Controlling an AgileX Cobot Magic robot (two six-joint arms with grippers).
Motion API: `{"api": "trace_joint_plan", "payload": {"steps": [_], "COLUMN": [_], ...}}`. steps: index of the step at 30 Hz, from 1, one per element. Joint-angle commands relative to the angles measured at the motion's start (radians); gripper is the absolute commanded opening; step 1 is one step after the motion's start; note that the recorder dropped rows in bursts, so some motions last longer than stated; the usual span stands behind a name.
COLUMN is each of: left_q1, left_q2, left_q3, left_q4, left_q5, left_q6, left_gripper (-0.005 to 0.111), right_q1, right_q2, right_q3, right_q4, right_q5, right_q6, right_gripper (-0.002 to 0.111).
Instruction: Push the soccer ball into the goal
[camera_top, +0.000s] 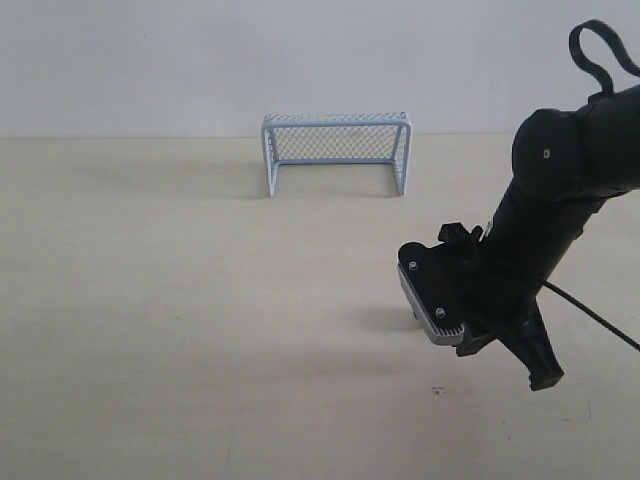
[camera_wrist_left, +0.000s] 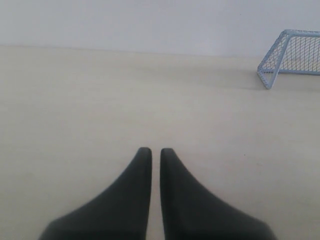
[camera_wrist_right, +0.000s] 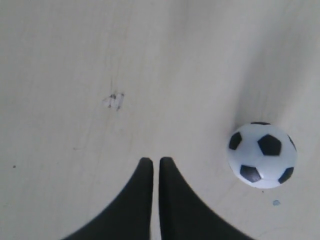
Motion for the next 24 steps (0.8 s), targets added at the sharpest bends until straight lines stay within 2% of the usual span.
{"api": "trace_joint_plan", "payload": {"steps": [1, 9, 12, 15, 16, 17, 19, 24], "left_q1": [0.002, 0.002, 0.002, 0.002, 0.002, 0.002, 0.002, 0.002], "left_q2": [-0.002, -0.002, -0.002, -0.002, -0.002, -0.002, -0.002, -0.002], "left_q3": [-0.004, -0.004, -0.004, -0.004, -0.004, -0.004, -0.004, -0.004], "left_q4": [0.001, 0.001, 0.001, 0.001, 0.001, 0.001, 0.001, 0.001], "left_q5": [-0.009, -0.009, -0.009, -0.009, -0.009, -0.009, -0.009, -0.009], "left_q6": [-0.003, -0.003, -0.003, -0.003, -0.003, -0.003, -0.003, -0.003], "left_gripper": [0.006, 0.006, 0.006, 0.006, 0.006, 0.006, 0.006, 0.006], "right_q1": [0.001, 0.001, 0.001, 0.003, 0.008, 0.005, -0.001, -0.001], "right_q2": [0.016, 0.018, 0.047, 0.131, 0.134, 0.119, 0.073, -0.070], "right_q3": [-0.001, 0.001, -0.038, -0.213, -0.297, -0.360, -0.410, -0.299], "right_q4": [0.008, 0.016, 0.019, 0.024, 0.034, 0.062, 0.084, -0.011], "right_q5": [-0.006, 0.058, -0.062, -0.297, -0.329, -0.329, -0.260, -0.189], "right_q6": [-0.020, 0.002, -0.045, -0.112, -0.063, 0.045, 0.082, 0.135], "right_gripper": [0.000, 0.000, 0.000, 0.000, 0.000, 0.000, 0.000, 0.000]}}
